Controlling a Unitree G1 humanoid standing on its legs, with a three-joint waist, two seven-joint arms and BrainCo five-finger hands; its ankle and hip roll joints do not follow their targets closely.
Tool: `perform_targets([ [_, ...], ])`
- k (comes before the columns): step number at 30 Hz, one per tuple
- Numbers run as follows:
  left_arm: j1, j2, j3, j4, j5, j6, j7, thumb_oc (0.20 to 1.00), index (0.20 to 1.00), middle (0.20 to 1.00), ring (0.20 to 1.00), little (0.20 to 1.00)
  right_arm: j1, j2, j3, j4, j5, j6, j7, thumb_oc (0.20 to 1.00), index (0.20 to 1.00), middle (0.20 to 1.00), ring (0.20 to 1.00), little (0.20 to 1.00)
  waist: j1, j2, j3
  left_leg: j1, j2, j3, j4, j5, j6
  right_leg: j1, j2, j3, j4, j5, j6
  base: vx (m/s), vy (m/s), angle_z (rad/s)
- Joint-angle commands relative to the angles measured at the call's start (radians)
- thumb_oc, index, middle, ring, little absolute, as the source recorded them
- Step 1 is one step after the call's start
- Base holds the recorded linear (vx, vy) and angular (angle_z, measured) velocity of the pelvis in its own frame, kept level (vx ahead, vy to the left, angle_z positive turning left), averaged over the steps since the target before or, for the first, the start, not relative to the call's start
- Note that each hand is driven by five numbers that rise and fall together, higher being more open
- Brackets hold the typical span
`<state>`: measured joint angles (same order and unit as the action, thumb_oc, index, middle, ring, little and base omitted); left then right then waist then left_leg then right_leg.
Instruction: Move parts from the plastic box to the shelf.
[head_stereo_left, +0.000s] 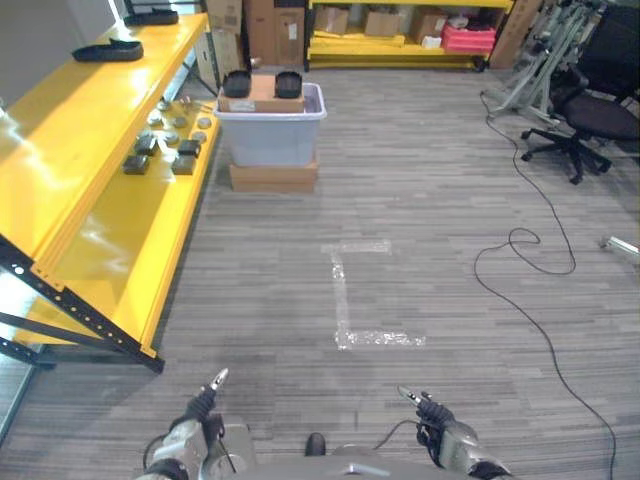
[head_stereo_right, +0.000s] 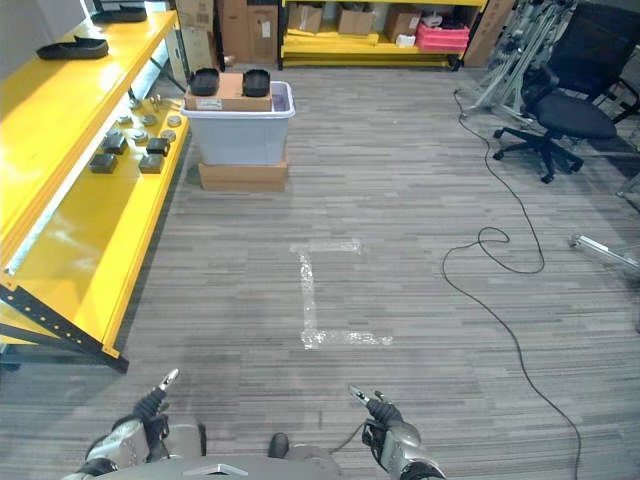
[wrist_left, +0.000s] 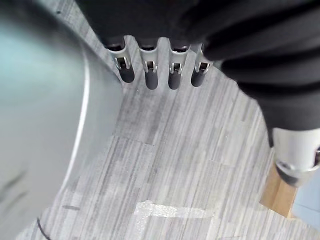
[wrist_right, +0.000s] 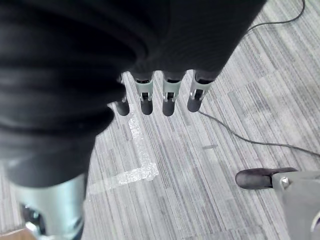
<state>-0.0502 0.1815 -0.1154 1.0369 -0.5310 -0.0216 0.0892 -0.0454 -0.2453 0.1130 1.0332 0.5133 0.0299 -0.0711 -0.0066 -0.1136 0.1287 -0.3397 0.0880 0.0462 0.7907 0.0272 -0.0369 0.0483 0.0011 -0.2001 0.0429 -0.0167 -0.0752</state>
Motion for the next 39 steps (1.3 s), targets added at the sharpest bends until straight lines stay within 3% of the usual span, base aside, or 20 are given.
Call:
perform_targets([
  [1, -0.038, 0.000, -0.004, -0.015, -0.041, -0.046, 0.012, 1.000, 1.000, 1.000, 1.000, 1.000, 0.012, -0.058, -0.003, -0.054, 0.010, -0.001, -0.009, 1.000, 1.000, 1.000, 1.000, 1.000, 0.010, 0.041, 0.066, 0.171, -0.085, 0.064, -0.404, 0.008, 0.038, 0.006, -0.023, 0.072, -0.050, 0.102, 0.118, 0.40, 0.096, -0.13],
  [4, -0.019, -0.001, -0.007, -0.041, -0.049, -0.056, 0.024, 1.000, 1.000, 1.000, 1.000, 1.000, 0.027, -0.064, 0.026, -0.086, -0.006, 0.004, -0.005, 1.000, 1.000, 1.000, 1.000, 1.000, 0.051, 0.099, 0.063, 0.075, -0.128, 0.076, -0.725, 0.166, -0.005, 0.055, 0.033, 0.112, -0.037, 0.066, 0.118, 0.57, 0.106, -0.21],
  [7, 0.014, 0.008, 0.012, -0.061, -0.043, -0.063, 0.019, 1.000, 1.000, 1.000, 1.000, 1.000, 0.047, -0.077, 0.046, -0.104, -0.020, -0.012, 0.035, 1.000, 1.000, 1.000, 1.000, 1.000, 0.087, 0.118, 0.068, -0.005, -0.138, 0.110, -0.806, 0.209, -0.022, 0.124, 0.059, 0.126, -0.013, 0.013, 0.110, 0.58, 0.057, -0.50],
  [10, 0.049, 0.019, 0.055, -0.067, -0.035, -0.079, 0.029, 1.000, 1.000, 1.000, 1.000, 1.000, 0.037, -0.069, 0.066, -0.134, -0.027, 0.006, 0.047, 1.000, 1.000, 1.000, 1.000, 1.000, 0.110, 0.110, 0.057, 0.002, -0.130, 0.133, -0.752, 0.182, 0.018, 0.172, 0.043, 0.134, 0.045, -0.076, 0.117, 0.54, 0.072, -0.66],
  [13, 0.043, 0.038, 0.073, -0.047, 0.026, -0.060, 0.039, 1.000, 1.000, 1.000, 1.000, 1.000, 0.014, -0.036, 0.065, -0.120, -0.025, 0.039, 0.031, 1.000, 1.000, 1.000, 1.000, 1.000, 0.143, 0.082, 0.037, 0.024, -0.149, 0.128, -0.651, 0.128, 0.068, 0.231, -0.016, 0.096, 0.145, -0.079, 0.145, 0.65, 0.124, -0.77],
  [15, 0.028, 0.042, 0.055, -0.018, 0.064, -0.055, 0.032, 1.000, 1.000, 1.000, 1.000, 1.000, 0.001, -0.008, 0.061, -0.089, -0.041, 0.029, 0.034, 1.000, 1.000, 1.000, 1.000, 1.000, 0.156, 0.081, 0.017, 0.102, -0.188, 0.115, -0.681, 0.082, 0.118, 0.177, -0.076, 0.053, 0.392, 0.072, 0.222, 0.48, 0.253, -0.55],
  [16, 0.023, 0.040, 0.046, -0.009, 0.080, -0.056, 0.031, 1.000, 1.000, 1.000, 1.000, 1.000, -0.003, -0.003, 0.061, -0.084, -0.050, 0.024, 0.031, 1.000, 1.000, 1.000, 1.000, 1.000, 0.154, 0.097, 0.012, 0.132, -0.187, 0.106, -0.696, 0.071, 0.129, 0.134, -0.088, 0.044, 0.490, 0.123, 0.234, 0.50, 0.314, -0.21],
  [18, 0.012, 0.036, 0.019, 0.005, 0.065, -0.059, 0.048, 1.000, 1.000, 1.000, 1.000, 1.000, -0.018, 0.004, 0.069, -0.079, -0.055, 0.021, 0.020, 1.000, 1.000, 1.000, 1.000, 1.000, 0.139, 0.126, 0.019, 0.203, -0.189, 0.093, -0.723, 0.040, 0.148, 0.011, -0.123, 0.026, 0.677, 0.138, 0.223, 0.37, 0.235, 0.01],
  [19, 0.011, 0.036, 0.015, 0.005, 0.056, -0.059, 0.051, 1.000, 1.000, 1.000, 1.000, 1.000, -0.021, 0.004, 0.071, -0.079, -0.053, 0.020, 0.019, 1.000, 1.000, 1.000, 1.000, 1.000, 0.135, 0.129, 0.021, 0.213, -0.189, 0.091, -0.729, 0.037, 0.150, -0.008, -0.126, 0.024, 0.691, 0.133, 0.219, 0.29, 0.131, 0.09],
  [22, -0.003, 0.039, 0.000, -0.006, 0.036, -0.058, 0.061, 1.000, 1.000, 1.000, 1.000, 1.000, -0.029, 0.005, 0.081, -0.105, -0.044, 0.016, 0.014, 1.000, 1.000, 1.000, 1.000, 1.000, 0.100, 0.144, 0.041, 0.288, -0.190, 0.054, -0.759, 0.024, 0.150, -0.153, -0.098, -0.008, 0.609, 0.095, 0.189, 0.34, -0.014, 0.30],
  [23, -0.009, 0.044, -0.004, -0.012, 0.043, -0.055, 0.056, 1.000, 1.000, 1.000, 1.000, 1.000, -0.021, -0.003, 0.080, -0.123, -0.034, 0.008, 0.020, 1.000, 1.000, 1.000, 1.000, 1.000, 0.081, 0.135, 0.053, 0.328, -0.200, 0.023, -0.769, 0.010, 0.145, -0.197, -0.084, -0.023, 0.466, 0.111, 0.189, 0.27, -0.107, 0.40],
  [24, -0.010, 0.044, -0.003, -0.013, 0.044, -0.055, 0.056, 1.000, 1.000, 1.000, 1.000, 1.000, -0.020, -0.005, 0.079, -0.125, -0.033, 0.007, 0.021, 1.000, 1.000, 1.000, 1.000, 1.000, 0.078, 0.134, 0.052, 0.331, -0.199, 0.019, -0.768, 0.008, 0.144, -0.200, -0.081, -0.025, 0.439, 0.119, 0.189, 0.57, -0.206, 0.89],
  [26, -0.002, 0.051, 0.008, -0.012, 0.043, -0.063, 0.039, 1.000, 1.000, 1.000, 1.000, 1.000, 0.012, -0.033, 0.055, -0.150, -0.009, -0.005, 0.059, 1.000, 1.000, 1.000, 1.000, 1.000, 0.025, 0.087, 0.069, 0.415, -0.238, -0.060, -0.755, -0.063, 0.133, -0.261, -0.091, 0.005, 0.081, 0.212, 0.228, 0.67, -0.225, 1.42],
  [27, 0.001, 0.051, 0.010, -0.010, 0.048, -0.067, 0.035, 1.000, 1.000, 1.000, 1.000, 1.000, 0.016, -0.036, 0.051, -0.153, -0.014, -0.006, 0.067, 1.000, 1.000, 1.000, 1.000, 1.000, 0.019, 0.088, 0.073, 0.427, -0.237, -0.069, -0.753, -0.072, 0.131, -0.261, -0.091, 0.007, 0.051, 0.217, 0.232, 1.16, -0.365, 1.53],
  [28, 0.016, 0.040, 0.003, 0.007, 0.054, -0.099, 0.015, 1.000, 1.000, 1.000, 1.000, 1.000, 0.040, -0.035, 0.025, -0.167, -0.028, -0.015, 0.088, 1.000, 1.000, 1.000, 1.000, 1.000, -0.010, 0.089, 0.087, 0.511, -0.219, -0.128, -0.737, -0.143, 0.125, -0.324, -0.116, 0.023, -0.121, 0.259, 0.254, 1.15, -0.354, 1.58],
  [33, 0.028, 0.010, -0.015, 0.006, 0.026, -0.113, 0.005, 1.000, 1.000, 1.000, 1.000, 1.000, 0.025, -0.043, 0.022, -0.131, -0.001, -0.022, 0.062, 1.000, 1.000, 1.000, 1.000, 1.000, -0.029, 0.068, 0.058, 0.564, -0.193, -0.158, -0.650, -0.227, 0.106, -0.251, -0.109, 0.093, -0.093, 0.257, 0.231, 0.78, -0.283, 0.64],
  [34, 0.026, 0.007, -0.015, 0.006, 0.012, -0.109, 0.008, 1.000, 1.000, 1.000, 1.000, 1.000, 0.021, -0.043, 0.021, -0.122, -0.007, -0.025, 0.063, 1.000, 1.000, 1.000, 1.000, 1.000, -0.031, 0.068, 0.054, 0.570, -0.183, -0.157, -0.642, -0.227, 0.101, -0.242, -0.104, 0.100, -0.082, 0.251, 0.224, 0.50, -0.234, 0.84],
  [36, 0.023, 0.007, -0.011, 0.001, 0.004, -0.102, 0.008, 1.000, 1.000, 1.000, 1.000, 1.000, 0.011, -0.049, 0.031, -0.115, -0.002, -0.016, 0.056, 1.000, 1.000, 1.000, 1.000, 1.000, -0.037, 0.077, 0.029, 0.593, -0.117, -0.131, -0.598, -0.135, 0.055, -0.222, -0.084, 0.089, -0.042, 0.232, 0.199, 0.46, -0.233, 0.75],
  [38, 0.012, 0.000, -0.001, -0.008, -0.020, -0.094, 0.021, 1.000, 1.000, 1.000, 1.000, 1.000, 0.010, -0.060, 0.045, -0.120, -0.013, -0.008, 0.053, 1.000, 1.000, 1.000, 1.000, 1.000, -0.038, 0.071, 0.015, 0.527, -0.056, -0.083, -0.409, 0.018, 0.010, -0.167, -0.065, 0.080, -0.038, 0.199, 0.160, 0.42, -0.287, -0.03],
  [39, 0.008, -0.003, 0.003, -0.013, -0.021, -0.089, 0.025, 1.000, 1.000, 1.000, 1.000, 1.000, 0.011, -0.062, 0.048, -0.123, -0.016, -0.004, 0.048, 1.000, 1.000, 1.000, 1.000, 1.000, -0.037, 0.066, 0.015, 0.489, -0.045, -0.072, -0.328, 0.043, 0.004, -0.152, -0.063, 0.078, -0.041, 0.190, 0.149, 0.44, -0.358, 0.13],
])
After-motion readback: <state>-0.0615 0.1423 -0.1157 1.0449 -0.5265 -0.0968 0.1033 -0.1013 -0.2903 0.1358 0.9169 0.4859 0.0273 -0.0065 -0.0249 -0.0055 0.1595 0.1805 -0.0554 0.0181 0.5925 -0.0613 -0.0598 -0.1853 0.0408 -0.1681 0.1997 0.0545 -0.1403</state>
